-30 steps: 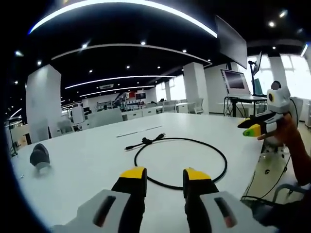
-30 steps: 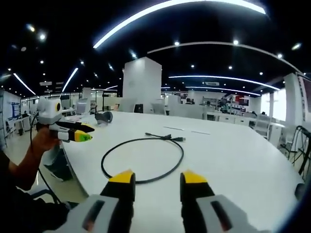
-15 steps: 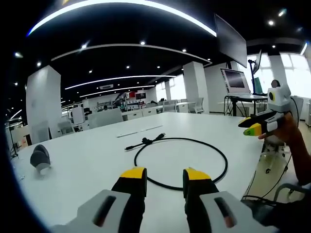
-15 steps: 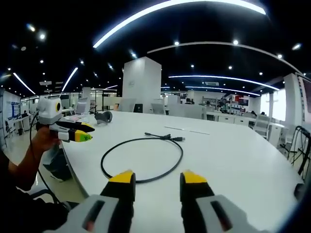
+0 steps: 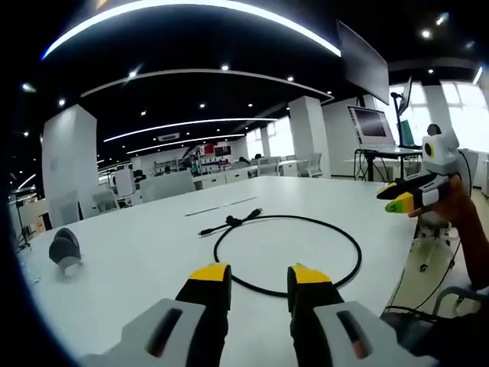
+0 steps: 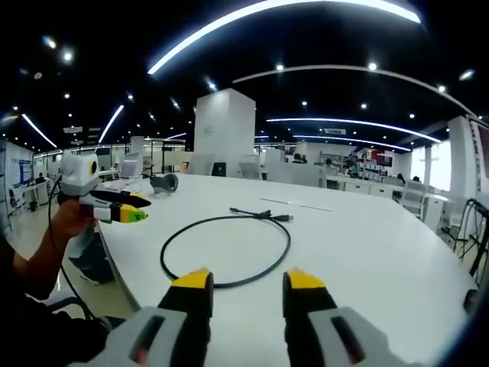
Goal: Find the charging cable on the desk, coil it up and secure with Velcro.
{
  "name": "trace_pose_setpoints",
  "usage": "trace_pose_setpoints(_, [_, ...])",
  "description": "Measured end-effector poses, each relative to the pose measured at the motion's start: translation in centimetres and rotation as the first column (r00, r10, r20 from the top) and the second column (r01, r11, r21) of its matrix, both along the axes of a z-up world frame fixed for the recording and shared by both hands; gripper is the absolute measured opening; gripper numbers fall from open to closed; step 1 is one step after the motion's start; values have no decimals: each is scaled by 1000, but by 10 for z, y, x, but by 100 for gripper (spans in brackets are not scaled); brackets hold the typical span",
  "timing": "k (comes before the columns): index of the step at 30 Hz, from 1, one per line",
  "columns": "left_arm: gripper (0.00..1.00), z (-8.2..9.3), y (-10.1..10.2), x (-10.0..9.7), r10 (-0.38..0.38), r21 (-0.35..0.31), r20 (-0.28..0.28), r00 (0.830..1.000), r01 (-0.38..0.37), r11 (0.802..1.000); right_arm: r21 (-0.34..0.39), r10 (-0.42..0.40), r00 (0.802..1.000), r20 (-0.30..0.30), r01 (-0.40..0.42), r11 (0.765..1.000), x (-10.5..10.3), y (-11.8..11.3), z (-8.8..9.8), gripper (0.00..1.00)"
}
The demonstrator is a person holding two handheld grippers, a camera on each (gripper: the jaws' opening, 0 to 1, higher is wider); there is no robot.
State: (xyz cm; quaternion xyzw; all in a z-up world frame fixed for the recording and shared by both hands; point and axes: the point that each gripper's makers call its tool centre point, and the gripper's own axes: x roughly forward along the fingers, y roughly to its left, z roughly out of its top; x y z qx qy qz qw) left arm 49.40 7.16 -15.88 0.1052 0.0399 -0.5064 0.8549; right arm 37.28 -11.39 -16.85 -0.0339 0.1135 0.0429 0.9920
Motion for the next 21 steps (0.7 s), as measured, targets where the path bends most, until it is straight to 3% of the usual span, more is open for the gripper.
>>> trace_pose_setpoints(21, [29,-3,8,5,14,-3,-9,1000,-14,1000,-4,20,1000,-2,-20,1000,0,4,-1,37])
